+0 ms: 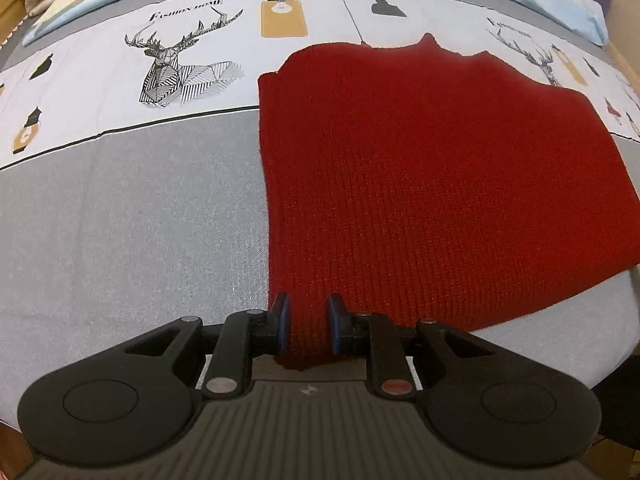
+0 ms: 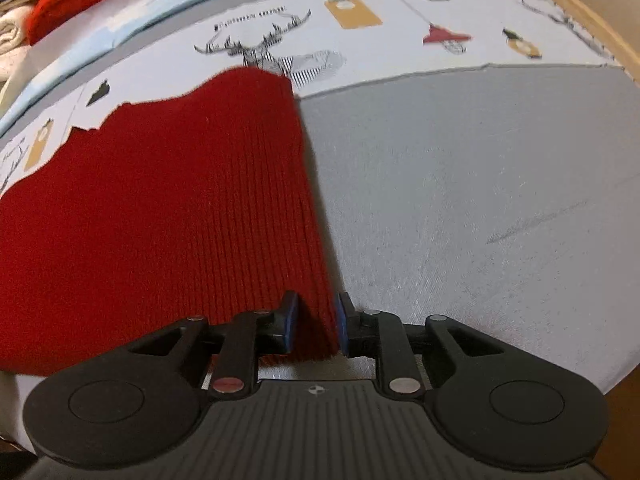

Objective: Fold small clothes

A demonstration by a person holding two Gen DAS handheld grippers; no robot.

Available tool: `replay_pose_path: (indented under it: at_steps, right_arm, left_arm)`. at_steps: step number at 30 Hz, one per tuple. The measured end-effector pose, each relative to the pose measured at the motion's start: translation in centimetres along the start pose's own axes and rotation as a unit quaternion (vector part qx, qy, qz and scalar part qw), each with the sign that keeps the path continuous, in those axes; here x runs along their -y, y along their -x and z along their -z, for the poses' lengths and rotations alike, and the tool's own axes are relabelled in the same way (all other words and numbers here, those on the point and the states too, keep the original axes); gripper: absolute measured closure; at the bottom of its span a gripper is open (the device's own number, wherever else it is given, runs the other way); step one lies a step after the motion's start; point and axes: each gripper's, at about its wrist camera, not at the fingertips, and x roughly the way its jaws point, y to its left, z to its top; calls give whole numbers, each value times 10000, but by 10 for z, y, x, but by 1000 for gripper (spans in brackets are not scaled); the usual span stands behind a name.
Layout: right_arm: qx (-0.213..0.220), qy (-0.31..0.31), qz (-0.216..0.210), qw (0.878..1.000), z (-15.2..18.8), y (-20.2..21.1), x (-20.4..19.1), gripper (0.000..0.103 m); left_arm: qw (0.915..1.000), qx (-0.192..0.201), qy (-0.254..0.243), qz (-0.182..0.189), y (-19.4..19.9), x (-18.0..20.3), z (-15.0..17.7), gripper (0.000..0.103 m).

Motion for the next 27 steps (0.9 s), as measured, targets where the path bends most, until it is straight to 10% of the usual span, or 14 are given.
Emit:
replay_pose_path:
  at_steps: [17,23,27]
  right_arm:
    - [168,337,-24,9993,0,11,-9,80]
    - [-346,482,240,9979,4,-8,-8,80]
    - [98,358,55,9993,-2,9,-10,80]
  left_arm:
    - [9964,589,101,608,33,11,-5,81]
    - [9989,-247,-367,152,-4,29,-1,81]
    - [9990,41,-14,438,9,23,-7,81]
